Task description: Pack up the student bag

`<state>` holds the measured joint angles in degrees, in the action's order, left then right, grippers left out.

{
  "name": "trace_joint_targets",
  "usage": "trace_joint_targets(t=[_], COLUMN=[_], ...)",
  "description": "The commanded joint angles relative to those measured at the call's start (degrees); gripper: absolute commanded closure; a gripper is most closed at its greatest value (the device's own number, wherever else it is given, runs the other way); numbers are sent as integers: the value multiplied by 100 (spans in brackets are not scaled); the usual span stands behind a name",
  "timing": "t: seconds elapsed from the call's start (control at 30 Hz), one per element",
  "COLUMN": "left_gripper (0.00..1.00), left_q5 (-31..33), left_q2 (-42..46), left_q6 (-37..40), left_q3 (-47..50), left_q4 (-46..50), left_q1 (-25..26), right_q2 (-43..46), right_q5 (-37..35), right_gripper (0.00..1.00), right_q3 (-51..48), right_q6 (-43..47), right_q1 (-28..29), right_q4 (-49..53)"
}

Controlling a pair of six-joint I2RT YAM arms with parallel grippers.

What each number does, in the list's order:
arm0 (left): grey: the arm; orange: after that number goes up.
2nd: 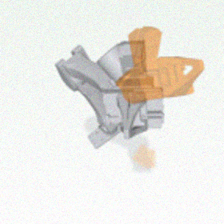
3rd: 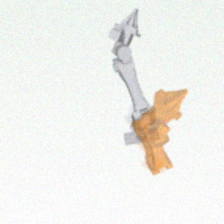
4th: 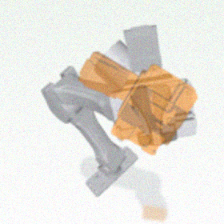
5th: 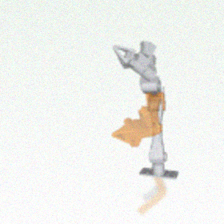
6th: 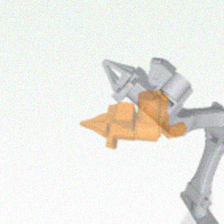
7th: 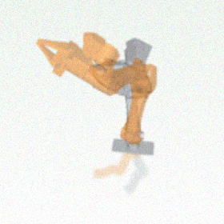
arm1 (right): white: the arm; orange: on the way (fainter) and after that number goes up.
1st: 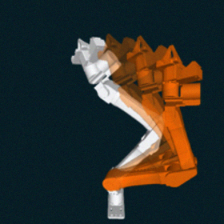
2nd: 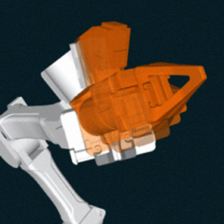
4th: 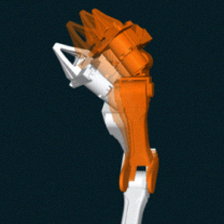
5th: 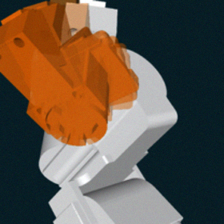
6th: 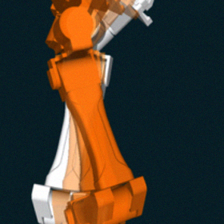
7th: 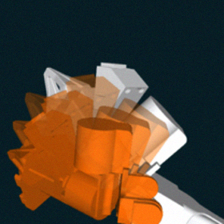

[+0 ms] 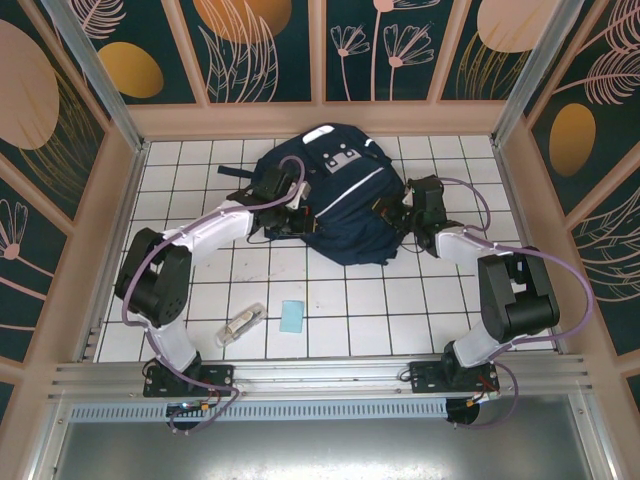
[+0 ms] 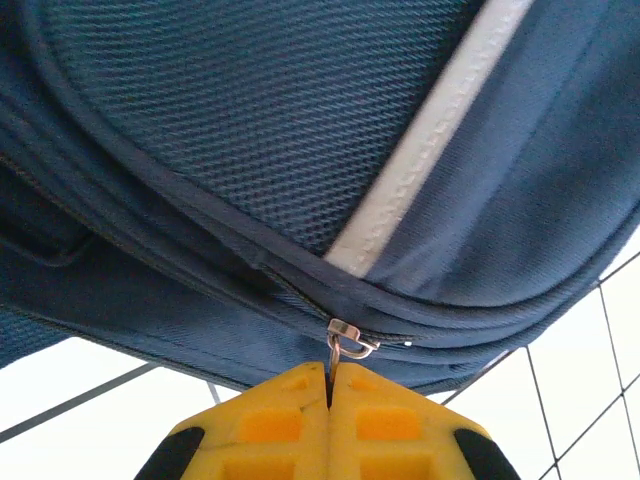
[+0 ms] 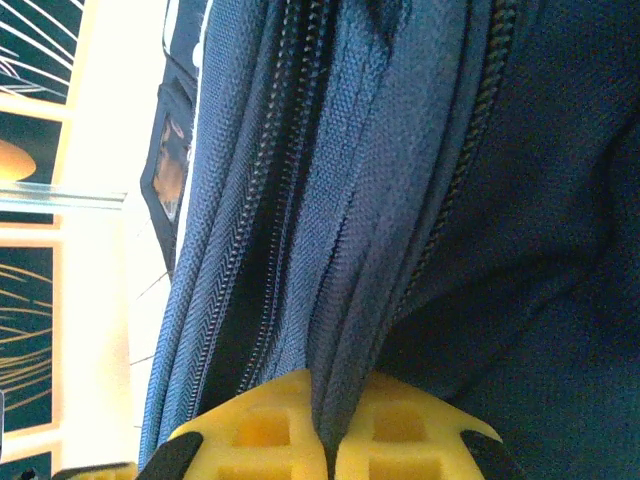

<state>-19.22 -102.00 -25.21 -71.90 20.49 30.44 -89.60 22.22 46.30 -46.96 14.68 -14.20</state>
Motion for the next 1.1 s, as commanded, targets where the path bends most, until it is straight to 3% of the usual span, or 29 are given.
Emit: trace_joint_targets(t=[0.0, 0.33, 0.5, 0.53, 0.57, 0.63, 0.7, 0.77, 0.9, 1.07], left_gripper=[100, 100, 100, 91, 70, 38, 3, 1, 1, 1], left_q5=[998, 2382, 2331, 2287, 2222, 2081, 2014, 2000, 2047, 1874], left_q2=[285, -300, -260, -232, -202, -85, 80, 280, 652, 1004], left_q6=[236, 441, 432, 406, 349, 190, 34, -86, -326, -671], left_q3=[167, -250, -219, -235, -237, -198, -121, -47, 106, 547], left_q4=[749, -394, -376, -334, -303, -328, -436, -598, -955, -1479], left_q1=[-236, -335, -337, -337, -337, -337, -337, -345, -464, -936], right_q2=[226, -43, -216, -269, -279, -202, 2, 295, 813, 1002], right_q5=[-556, -130, -131, -121, -128, -263, -432, -693, -1297, -1836], right_gripper=[100, 100, 100, 100, 90, 59, 39, 31, 29, 29], right_q3=[417, 853, 1215, 1359, 1483, 1646, 1697, 1688, 1590, 1271], right_q6=[365, 1043, 1400, 1466, 1528, 1646, 1778, 1885, 1833, 1078], right_q1=[-259, -269, -347, -350, -343, -291, -179, 25, 784, 2373], right_q4=[-188, 300, 636, 765, 936, 1283, 1651, 2096, 2896, 3591])
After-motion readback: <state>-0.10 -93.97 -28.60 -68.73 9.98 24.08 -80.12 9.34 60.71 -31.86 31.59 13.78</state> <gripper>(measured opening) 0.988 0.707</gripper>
